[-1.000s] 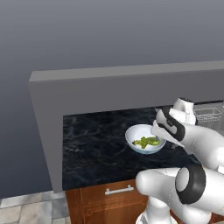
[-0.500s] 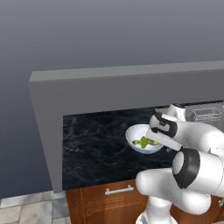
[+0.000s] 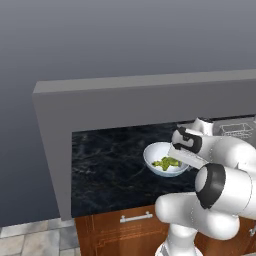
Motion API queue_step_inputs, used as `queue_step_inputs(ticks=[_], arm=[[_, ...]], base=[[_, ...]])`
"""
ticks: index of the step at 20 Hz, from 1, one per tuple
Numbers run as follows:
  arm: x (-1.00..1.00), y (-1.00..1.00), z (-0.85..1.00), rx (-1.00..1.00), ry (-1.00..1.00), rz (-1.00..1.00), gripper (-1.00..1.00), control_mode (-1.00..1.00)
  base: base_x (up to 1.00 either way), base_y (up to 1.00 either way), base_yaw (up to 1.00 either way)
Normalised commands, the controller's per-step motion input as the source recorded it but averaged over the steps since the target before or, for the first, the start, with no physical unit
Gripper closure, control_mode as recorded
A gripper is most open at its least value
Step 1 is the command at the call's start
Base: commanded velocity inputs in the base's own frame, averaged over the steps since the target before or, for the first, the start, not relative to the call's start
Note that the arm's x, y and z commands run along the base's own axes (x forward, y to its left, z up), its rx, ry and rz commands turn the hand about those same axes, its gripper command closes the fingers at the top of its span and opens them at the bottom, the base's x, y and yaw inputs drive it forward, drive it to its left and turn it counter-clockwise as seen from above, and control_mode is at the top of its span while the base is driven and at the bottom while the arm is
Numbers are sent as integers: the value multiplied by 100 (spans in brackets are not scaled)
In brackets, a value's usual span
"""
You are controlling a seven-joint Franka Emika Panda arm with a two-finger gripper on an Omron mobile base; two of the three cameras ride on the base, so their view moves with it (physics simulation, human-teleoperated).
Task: Dump the broccoli and mango from the bowl so the bowl can be washed. Place the bowl in the sink after clearing the leftovers.
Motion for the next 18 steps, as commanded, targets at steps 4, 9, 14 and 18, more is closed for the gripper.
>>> queue_step_inputs(ticks=[4,9,14,18], arm=[[0,0,0,0,-2,0,100,-100],[0,0,13,0,-9,0,100,-100],[0,0,38,0,-12,0,100,-100],[3,0,52,0,-12,-2,100,-100]], base=[[0,0,0],[0,0,0],[0,0,0],[0,0,0]])
